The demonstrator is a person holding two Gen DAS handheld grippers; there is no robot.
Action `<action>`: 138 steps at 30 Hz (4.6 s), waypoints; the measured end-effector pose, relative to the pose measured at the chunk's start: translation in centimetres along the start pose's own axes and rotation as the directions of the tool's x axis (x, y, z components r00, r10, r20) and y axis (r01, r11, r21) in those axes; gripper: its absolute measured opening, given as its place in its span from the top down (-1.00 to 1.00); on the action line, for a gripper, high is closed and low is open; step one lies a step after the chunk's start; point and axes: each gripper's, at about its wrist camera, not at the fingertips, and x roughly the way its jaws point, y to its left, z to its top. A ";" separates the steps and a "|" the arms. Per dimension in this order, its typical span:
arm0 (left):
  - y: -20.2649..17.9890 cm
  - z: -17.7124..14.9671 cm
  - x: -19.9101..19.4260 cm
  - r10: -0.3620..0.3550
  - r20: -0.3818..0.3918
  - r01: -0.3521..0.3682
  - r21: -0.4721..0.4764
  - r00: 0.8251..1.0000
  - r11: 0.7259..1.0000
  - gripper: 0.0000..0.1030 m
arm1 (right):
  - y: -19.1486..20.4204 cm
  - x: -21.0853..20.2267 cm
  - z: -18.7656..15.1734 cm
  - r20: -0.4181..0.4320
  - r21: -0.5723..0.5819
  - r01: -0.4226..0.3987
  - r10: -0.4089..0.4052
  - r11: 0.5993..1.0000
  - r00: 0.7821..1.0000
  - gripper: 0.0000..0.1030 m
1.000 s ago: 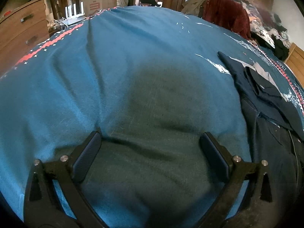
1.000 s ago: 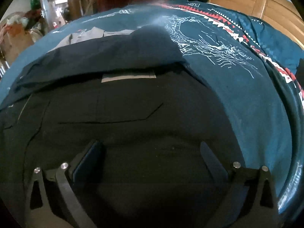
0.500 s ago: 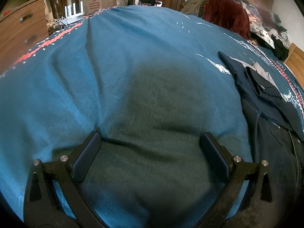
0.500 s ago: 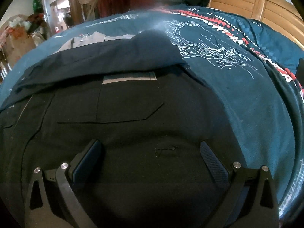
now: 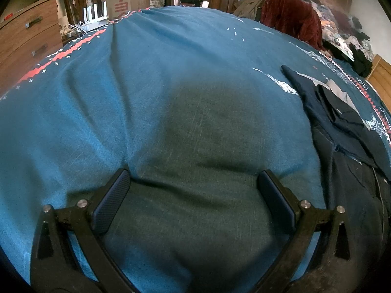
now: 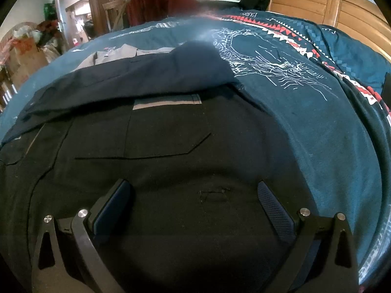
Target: Fold large clothes
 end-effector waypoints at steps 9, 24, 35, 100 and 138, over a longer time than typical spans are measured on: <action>0.3 0.1 0.2 0.001 -0.002 -0.001 0.003 1.000 1.000 -1.00 | 0.0 0.0 -0.1 0.006 -0.002 0.002 -0.002 1.000 1.000 -1.00; 0.5 0.2 0.3 0.009 -0.009 -0.009 0.010 1.000 1.000 -1.00 | -0.9 0.0 1.0 -0.084 -0.047 -0.095 0.090 0.994 0.992 -1.00; -0.6 -0.9 -1.8 0.057 0.004 -0.057 0.048 0.998 0.997 -0.99 | -6.6 -4.6 2.1 -0.106 -0.043 -0.134 0.128 0.990 0.986 -0.89; -15.2 -3.0 0.3 -0.077 -0.025 0.080 0.155 0.997 0.985 -1.00 | -14.1 2.5 2.8 0.012 0.006 -0.058 0.058 0.998 0.998 -1.00; -15.3 -3.0 0.2 -0.073 -0.026 0.076 0.156 0.997 0.985 -1.00 | -13.9 2.5 2.8 0.012 0.010 -0.066 0.066 0.998 0.998 -1.00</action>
